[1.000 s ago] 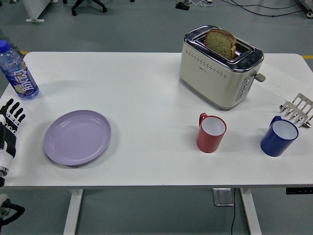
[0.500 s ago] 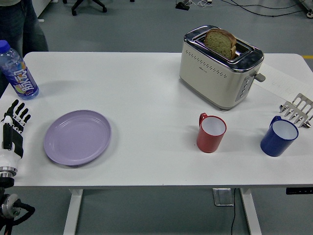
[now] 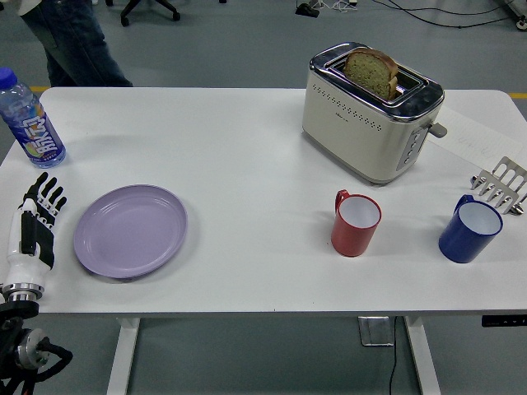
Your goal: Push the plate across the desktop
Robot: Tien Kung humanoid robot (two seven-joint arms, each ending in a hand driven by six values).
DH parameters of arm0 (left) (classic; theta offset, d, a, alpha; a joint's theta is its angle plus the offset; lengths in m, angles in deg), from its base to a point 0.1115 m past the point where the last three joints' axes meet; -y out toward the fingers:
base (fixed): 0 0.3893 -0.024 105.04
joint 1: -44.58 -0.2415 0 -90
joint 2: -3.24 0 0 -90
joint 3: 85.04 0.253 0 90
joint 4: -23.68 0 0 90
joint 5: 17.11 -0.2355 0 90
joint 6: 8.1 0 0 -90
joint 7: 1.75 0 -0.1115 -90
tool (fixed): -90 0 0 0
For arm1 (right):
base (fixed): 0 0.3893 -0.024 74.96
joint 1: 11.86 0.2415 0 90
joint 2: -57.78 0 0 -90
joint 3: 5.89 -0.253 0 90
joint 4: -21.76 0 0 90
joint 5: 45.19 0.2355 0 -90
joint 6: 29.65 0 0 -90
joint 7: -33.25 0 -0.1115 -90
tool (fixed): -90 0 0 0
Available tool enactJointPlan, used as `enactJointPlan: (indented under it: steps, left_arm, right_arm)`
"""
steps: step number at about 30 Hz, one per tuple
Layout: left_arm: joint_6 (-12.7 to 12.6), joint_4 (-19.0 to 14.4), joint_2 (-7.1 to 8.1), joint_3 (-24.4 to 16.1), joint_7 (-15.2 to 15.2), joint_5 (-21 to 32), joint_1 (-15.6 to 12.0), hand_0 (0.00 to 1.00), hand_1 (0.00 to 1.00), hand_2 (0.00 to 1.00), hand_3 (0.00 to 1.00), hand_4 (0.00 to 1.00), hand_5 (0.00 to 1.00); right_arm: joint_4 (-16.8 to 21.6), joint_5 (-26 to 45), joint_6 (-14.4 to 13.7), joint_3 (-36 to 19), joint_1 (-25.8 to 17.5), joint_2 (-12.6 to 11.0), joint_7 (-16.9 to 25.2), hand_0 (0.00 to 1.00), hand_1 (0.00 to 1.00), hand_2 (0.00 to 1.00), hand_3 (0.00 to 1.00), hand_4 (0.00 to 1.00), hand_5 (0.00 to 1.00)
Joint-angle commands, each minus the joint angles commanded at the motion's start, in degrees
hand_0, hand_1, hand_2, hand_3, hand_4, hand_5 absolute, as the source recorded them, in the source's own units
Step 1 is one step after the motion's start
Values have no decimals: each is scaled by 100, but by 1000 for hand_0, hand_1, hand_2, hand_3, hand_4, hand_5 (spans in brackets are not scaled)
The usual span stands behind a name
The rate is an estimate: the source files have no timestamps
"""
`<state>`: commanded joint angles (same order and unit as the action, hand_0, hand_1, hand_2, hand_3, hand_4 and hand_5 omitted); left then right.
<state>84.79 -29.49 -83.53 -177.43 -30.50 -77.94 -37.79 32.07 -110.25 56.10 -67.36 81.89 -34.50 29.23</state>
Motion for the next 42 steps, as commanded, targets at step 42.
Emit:
enactJointPlan:
  steps: [42]
  left_arm:
    - [-301,3,-179,1104,-251,519,75,860,890,916,897,488,998]
  right_arm:
    - [0,-153,32,11,-17,25,-19,602,546,647,611,135,346]
